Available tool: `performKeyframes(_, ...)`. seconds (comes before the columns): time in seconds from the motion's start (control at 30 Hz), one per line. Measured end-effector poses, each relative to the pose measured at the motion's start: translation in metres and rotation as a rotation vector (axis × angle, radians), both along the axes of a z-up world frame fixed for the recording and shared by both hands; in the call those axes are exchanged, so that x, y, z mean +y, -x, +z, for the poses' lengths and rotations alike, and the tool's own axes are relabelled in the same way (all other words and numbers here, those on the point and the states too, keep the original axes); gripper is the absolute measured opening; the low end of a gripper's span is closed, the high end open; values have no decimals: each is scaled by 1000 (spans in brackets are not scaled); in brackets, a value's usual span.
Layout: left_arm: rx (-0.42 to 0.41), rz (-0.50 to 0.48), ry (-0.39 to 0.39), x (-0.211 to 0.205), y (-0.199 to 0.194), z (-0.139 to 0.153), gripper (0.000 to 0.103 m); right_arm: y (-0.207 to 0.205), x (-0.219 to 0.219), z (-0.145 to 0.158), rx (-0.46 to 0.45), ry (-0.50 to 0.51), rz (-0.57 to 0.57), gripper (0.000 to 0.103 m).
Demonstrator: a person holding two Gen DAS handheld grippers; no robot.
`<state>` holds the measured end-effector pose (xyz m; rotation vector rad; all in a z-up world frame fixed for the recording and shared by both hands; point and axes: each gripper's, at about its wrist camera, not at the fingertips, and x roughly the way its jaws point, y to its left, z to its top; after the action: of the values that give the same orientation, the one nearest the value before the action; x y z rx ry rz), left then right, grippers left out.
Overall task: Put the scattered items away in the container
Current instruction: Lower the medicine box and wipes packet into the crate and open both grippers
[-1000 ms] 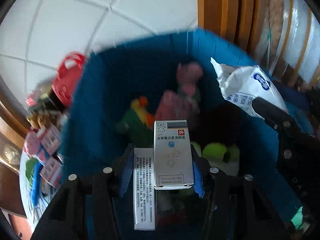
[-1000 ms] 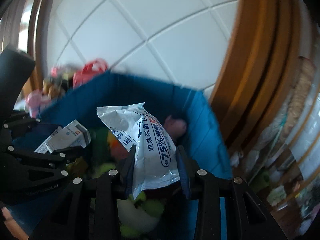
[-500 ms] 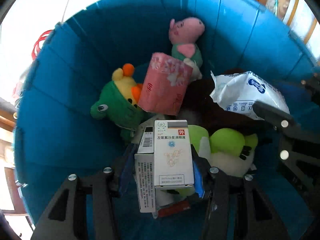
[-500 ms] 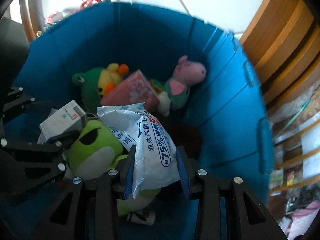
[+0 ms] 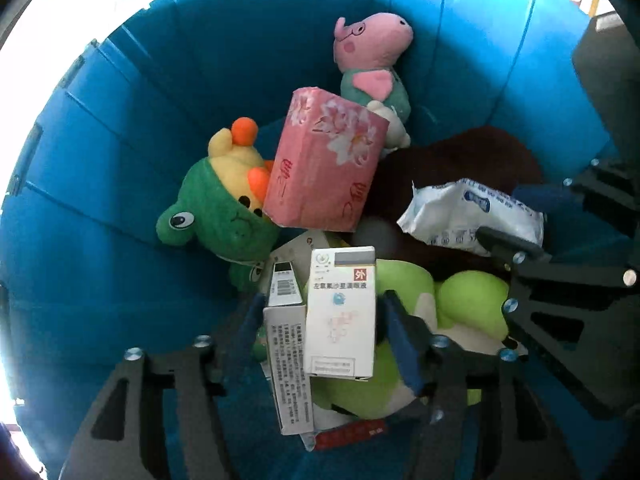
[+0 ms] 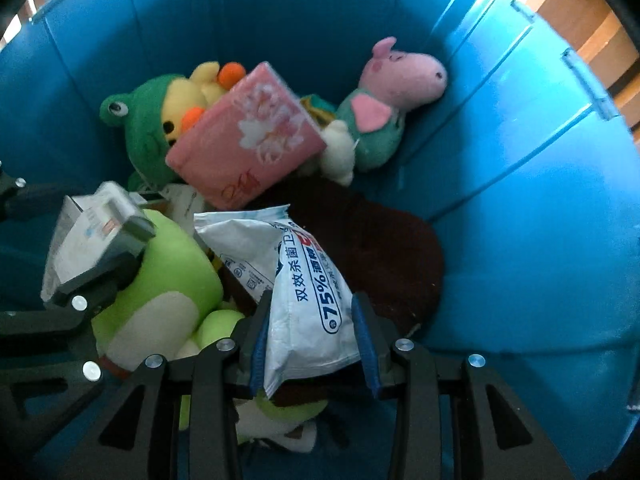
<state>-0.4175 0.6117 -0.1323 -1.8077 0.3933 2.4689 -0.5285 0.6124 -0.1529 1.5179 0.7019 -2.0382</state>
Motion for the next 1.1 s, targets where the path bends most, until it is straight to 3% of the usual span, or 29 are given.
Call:
performKeyframes(0.1,15,0,-8,0,-2,2,77,2,1,-4,-28,15,-10,39)
performKeyframes(0.23,13,7,-9,-1,-2,2,77,4,4,-6,-53,26,-25,45)
performKeyframes(0.4,14,23,-9,-4,-2,3,77,8,7,-4,-40,18,-48,64)
performKeyframes(0.6,16,26,-11,-5,-2,4,80,8,9,1,-31,-3,-58,69)
performKeyframes(0.87,35,64,-92,-20,-6,24,80,-14,19,42,23,12,-1,76)
performKeyframes(1.1,94,23,-90,-19,-33,61,80,-47,31,77,79,30,47,79)
